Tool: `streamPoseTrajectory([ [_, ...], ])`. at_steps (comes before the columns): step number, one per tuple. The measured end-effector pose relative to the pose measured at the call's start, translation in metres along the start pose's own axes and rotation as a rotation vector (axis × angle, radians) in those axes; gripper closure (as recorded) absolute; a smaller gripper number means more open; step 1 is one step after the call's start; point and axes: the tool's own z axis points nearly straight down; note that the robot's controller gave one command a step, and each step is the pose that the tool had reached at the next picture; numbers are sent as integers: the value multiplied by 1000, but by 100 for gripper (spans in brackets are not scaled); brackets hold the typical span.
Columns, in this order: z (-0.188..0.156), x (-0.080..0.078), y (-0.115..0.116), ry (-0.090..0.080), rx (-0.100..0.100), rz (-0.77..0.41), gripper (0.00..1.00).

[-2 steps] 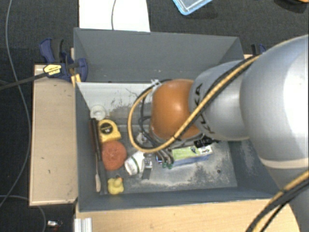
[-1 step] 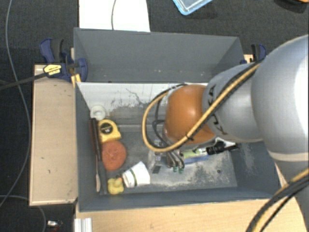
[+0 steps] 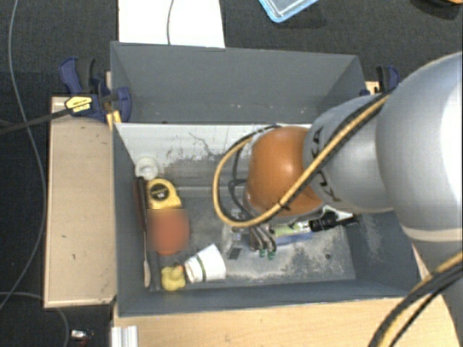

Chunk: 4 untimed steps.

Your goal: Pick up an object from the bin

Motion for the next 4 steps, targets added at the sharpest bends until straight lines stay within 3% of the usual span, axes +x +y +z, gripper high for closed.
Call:
streamPoseTrajectory([
  [1,-23,-12,-17,1,-1,98,100],
  [2,-15,-40,-47,-6,-2,178,0],
  [3,-15,-40,-47,-6,-3,179,0],
  [4,-37,-44,-83,-11,-3,149,0],
])
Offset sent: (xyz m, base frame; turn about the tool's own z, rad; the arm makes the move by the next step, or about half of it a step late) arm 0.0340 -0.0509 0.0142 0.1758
